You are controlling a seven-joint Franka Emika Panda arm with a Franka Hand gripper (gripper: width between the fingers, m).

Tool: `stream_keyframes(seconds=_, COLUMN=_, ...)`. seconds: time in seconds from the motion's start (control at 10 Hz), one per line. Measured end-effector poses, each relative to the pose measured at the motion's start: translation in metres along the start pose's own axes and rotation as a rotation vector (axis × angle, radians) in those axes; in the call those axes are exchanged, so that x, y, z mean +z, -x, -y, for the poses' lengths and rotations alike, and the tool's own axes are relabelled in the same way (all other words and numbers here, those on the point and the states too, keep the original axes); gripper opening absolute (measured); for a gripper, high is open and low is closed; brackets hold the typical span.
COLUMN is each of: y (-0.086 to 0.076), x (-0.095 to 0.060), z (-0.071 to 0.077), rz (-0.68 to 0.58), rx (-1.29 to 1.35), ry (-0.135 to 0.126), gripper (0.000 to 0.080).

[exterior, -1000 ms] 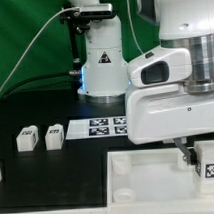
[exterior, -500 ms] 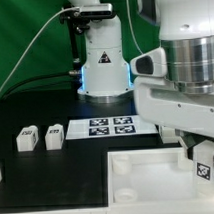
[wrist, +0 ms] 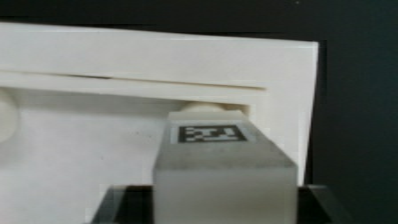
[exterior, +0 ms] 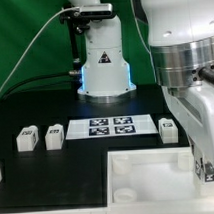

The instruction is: Assemble one leg

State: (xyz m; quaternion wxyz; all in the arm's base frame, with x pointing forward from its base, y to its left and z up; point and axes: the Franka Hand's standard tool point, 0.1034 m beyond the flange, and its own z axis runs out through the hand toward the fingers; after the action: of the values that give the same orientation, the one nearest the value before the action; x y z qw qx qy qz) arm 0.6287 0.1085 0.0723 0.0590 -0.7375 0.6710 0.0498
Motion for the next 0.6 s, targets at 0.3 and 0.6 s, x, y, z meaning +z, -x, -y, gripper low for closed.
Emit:
stream_keyframes(seconds=0.3, y=0.0019, x=0.003, z=-0.0005, rz=-0.003, rx=-0.296, ry=-0.014, gripper=0.0471)
stream_keyframes(seconds=0.6, y=-0.0035, x=0.0023, z=-0.0019, rz=-0.005, rx=-0.743, ry=-0.004, gripper=0.0631)
